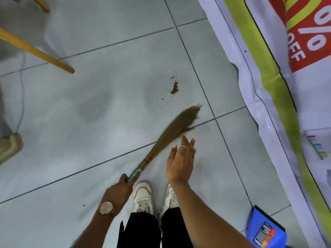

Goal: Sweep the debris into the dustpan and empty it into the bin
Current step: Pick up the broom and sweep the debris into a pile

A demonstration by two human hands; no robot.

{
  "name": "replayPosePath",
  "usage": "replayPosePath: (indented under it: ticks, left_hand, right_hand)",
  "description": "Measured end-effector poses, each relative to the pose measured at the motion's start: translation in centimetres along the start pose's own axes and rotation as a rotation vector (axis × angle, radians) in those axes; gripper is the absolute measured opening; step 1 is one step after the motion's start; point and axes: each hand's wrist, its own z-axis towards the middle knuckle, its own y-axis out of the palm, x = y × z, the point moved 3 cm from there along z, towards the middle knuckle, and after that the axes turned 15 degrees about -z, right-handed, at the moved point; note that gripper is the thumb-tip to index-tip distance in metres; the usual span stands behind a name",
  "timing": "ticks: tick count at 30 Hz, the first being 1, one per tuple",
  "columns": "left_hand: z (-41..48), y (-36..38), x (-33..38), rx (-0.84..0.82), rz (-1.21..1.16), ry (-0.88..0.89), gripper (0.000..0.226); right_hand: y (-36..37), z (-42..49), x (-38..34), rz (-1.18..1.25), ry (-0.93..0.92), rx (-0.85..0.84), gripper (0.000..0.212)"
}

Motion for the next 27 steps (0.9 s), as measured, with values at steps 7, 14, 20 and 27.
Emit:
replayPosePath:
  ticks: [7,14,20,27]
  left_hand:
    - [7.1,-6.3,-0.2,0.146,-0.029,0.066,0.058]
    - [6.4,-11.3,4.3,0.318,-0.201,0.149,0.055]
    - [-1.5,-11.0,4.4,0.528,-0.418,-0.020,0.059]
    - [-6.7,-7.3,1.9,0.371,-0.432,-0.366,0.059]
  right_hand:
    - [1.6,1.4,-1.3,0.008,-0.019,-0.036,0.048]
    - [-1.3,-0.1,-3.9,0.041,-0.045,-0.035,0.048]
    - [-4.1,-2.0,-5.3,-0.009,-0.076,-0.087,0.051]
    - [-4.6,-2.8,-3.5,-0.273,-0.065,-0.272,0.069]
